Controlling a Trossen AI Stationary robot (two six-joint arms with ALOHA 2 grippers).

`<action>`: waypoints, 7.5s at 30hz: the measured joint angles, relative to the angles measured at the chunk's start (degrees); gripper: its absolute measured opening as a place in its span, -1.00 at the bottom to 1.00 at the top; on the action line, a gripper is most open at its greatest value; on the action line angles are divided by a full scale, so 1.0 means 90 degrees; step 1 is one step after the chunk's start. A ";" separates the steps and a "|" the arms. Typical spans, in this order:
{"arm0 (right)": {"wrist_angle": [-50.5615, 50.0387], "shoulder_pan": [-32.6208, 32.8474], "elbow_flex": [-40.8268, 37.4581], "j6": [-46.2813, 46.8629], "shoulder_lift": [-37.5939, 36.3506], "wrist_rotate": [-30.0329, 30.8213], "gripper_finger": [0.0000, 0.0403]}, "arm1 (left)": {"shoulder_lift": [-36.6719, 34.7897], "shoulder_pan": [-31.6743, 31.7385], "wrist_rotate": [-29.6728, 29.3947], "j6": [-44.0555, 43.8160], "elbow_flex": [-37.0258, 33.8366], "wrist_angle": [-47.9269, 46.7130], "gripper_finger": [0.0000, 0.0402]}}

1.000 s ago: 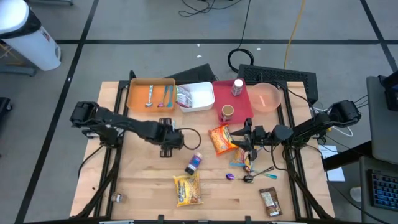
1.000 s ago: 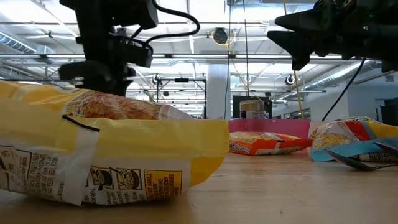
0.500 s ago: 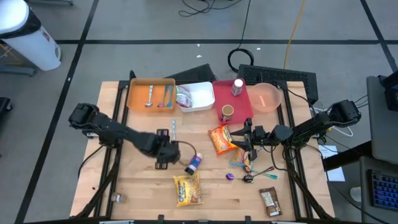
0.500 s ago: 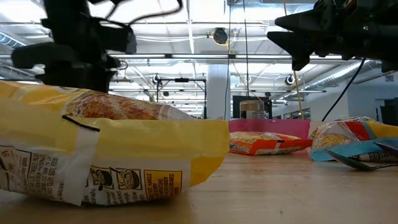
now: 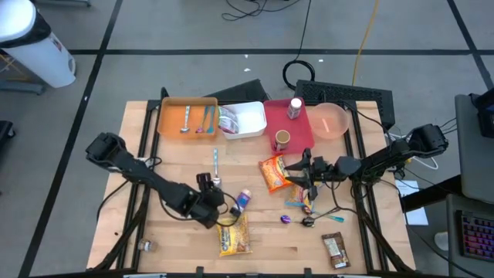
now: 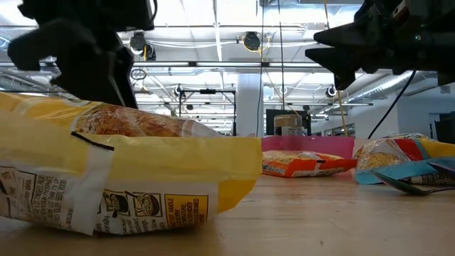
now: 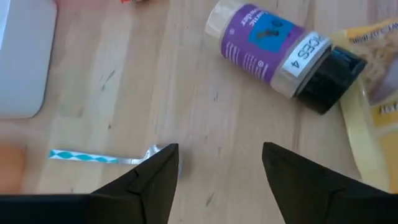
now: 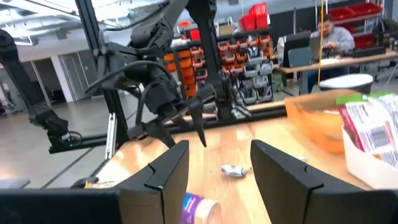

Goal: Pick & Place Food Item
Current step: Put the blue patterned spoon into the orange bin

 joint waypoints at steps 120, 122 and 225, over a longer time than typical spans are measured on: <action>-0.1336 0.0019 -0.0005 0.0661 0.0000 0.0003 -0.18 | -0.0404 0.2237 -0.0114 0.0920 0.4063 -0.5530 -0.99; -0.1333 0.0019 -0.0005 0.0656 0.0000 0.0003 -0.18 | -0.0490 0.2218 0.0057 0.1166 0.4063 -0.4912 -0.99; -0.1513 0.0013 -0.0002 0.0722 0.0002 0.0030 -0.18 | -0.0362 0.5502 0.1197 0.3849 0.0425 -0.2268 -0.67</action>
